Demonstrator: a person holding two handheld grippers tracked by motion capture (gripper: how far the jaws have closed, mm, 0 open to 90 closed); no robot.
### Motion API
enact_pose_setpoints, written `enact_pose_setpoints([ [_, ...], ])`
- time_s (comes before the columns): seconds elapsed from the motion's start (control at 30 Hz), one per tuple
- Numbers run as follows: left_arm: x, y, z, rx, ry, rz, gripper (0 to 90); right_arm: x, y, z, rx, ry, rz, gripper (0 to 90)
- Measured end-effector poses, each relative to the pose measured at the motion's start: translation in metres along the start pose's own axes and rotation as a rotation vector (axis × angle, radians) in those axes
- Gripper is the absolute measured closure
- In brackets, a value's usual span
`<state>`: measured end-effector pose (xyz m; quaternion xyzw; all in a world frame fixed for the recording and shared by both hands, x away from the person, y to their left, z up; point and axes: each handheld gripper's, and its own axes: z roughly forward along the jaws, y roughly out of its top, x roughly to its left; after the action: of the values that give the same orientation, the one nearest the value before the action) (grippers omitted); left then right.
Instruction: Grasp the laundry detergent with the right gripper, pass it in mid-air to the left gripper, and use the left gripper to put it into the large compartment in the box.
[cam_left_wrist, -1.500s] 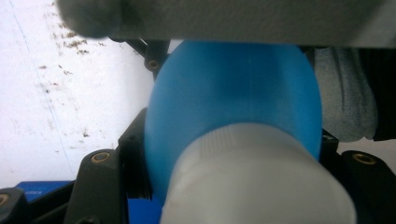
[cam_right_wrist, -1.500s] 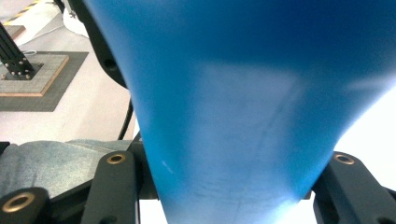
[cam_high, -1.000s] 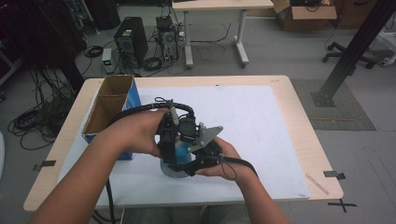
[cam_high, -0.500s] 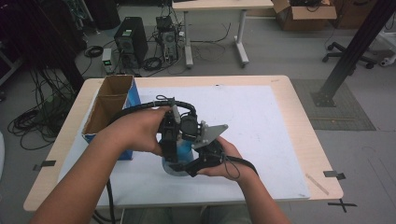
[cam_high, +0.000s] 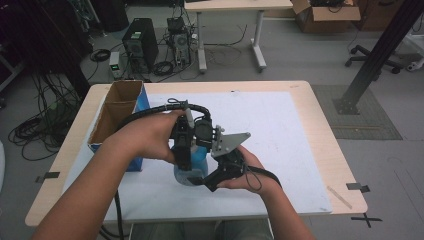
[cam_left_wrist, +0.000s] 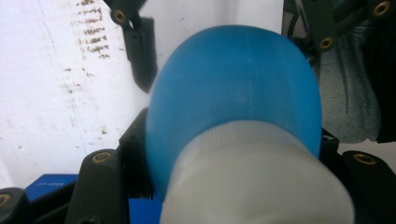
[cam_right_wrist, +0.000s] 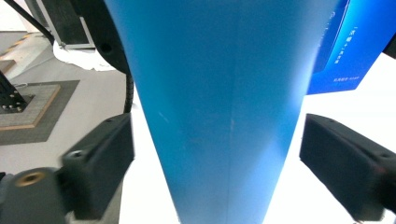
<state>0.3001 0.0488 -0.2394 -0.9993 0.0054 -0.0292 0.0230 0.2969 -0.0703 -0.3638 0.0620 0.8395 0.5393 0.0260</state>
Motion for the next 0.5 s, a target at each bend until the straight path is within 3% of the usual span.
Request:
enact_pose_setpoints([
  [0.13,0.001,-0.001,-0.001,-0.002,-0.002,-0.007,38.0,-0.003,-0.002,-0.005,0.005,0.013,0.001,1.7],
  [0.33,0.003,-0.004,-0.002,0.008,-0.001,-0.021,38.0,-0.005,-0.001,-0.017,0.012,0.004,-0.007,1.2],
  [0.5,0.008,-0.009,-0.005,0.004,-0.011,-0.087,38.0,-0.009,0.001,-0.034,0.040,-0.020,-0.028,1.2],
])
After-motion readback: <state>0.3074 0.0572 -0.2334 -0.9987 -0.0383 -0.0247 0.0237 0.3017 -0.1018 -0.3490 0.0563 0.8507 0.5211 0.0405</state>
